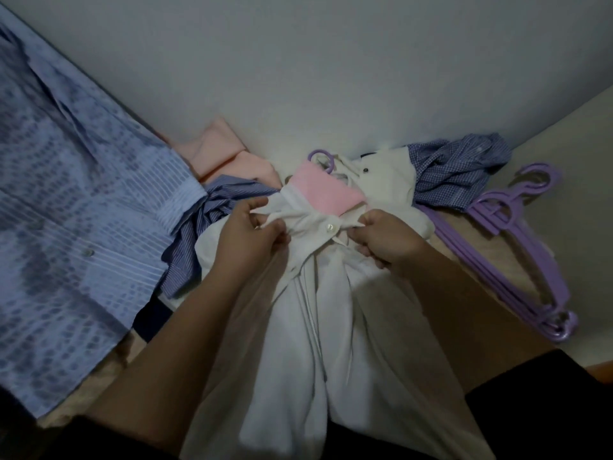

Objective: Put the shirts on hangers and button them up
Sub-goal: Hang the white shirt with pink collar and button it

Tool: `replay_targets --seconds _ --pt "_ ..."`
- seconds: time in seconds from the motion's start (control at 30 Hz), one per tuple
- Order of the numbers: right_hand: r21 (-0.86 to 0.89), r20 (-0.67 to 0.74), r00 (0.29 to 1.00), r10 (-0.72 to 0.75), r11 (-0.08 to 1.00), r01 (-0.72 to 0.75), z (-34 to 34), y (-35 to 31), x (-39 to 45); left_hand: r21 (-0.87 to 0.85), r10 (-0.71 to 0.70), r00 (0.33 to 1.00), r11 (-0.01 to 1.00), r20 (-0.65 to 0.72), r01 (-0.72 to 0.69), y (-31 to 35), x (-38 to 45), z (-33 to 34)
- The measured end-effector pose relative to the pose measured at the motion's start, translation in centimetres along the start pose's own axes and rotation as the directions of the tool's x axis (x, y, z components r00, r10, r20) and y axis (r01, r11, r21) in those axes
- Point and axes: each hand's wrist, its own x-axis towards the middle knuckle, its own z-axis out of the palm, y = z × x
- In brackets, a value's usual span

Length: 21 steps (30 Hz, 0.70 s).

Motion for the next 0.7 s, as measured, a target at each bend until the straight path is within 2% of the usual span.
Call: replay_targets --seconds 0.07,0.13,0.23,0.3,0.4,0.43,0.5,0.6,0.7 --pt "-0.056 -0.061 0.995 -0.077 0.996 0.074 -0.6 -1.0 1.8 0.094 0.052 0.999 0.994 0.009 -0.052 0.5 2.4 0.5" --pt "-0.011 -0.136 0.986 -0.1 0.995 0.099 -0.7 -1.1 3.4 0.193 0.09 0.995 0.976 0.037 -0.096 0.7 4.2 1.1" --pt "0.071 -0.178 0.979 -0.097 0.991 0.111 -0.1 0.3 4.6 0.258 0.128 0.986 0.954 0.102 -0.151 0.0 4.6 2.1" --pt "0.084 -0.187 0.975 -0.123 0.986 0.141 0.7 2.1 4.4 0.284 0.225 0.969 0.927 0.101 -0.245 -1.1 3.3 2.3" --pt "0.051 -0.254 0.942 -0.22 0.969 0.24 1.6 4.5 2.5 0.402 0.457 0.884 0.795 0.096 -0.455 -2.9 0.7 1.8" --pt "0.04 -0.278 0.921 -0.275 0.954 0.297 1.9 5.1 1.6 0.433 0.488 0.865 0.758 0.122 -0.488 -3.4 -0.2 1.5" --pt "0.024 -0.337 0.889 -0.311 0.941 0.338 2.6 5.9 -0.5 0.492 0.434 0.881 0.735 0.189 -0.467 -4.3 -2.2 1.0" --pt "-0.236 -0.402 0.828 -0.391 0.918 0.319 3.4 7.3 -3.6 0.629 0.401 0.883 0.628 0.245 -0.459 -6.1 -4.1 0.4" --pt "-0.526 -0.339 0.833 -0.437 0.822 0.218 3.6 8.5 -5.5 0.754 0.421 0.885 0.511 0.2 -0.414 -7.7 -4.9 -0.4"
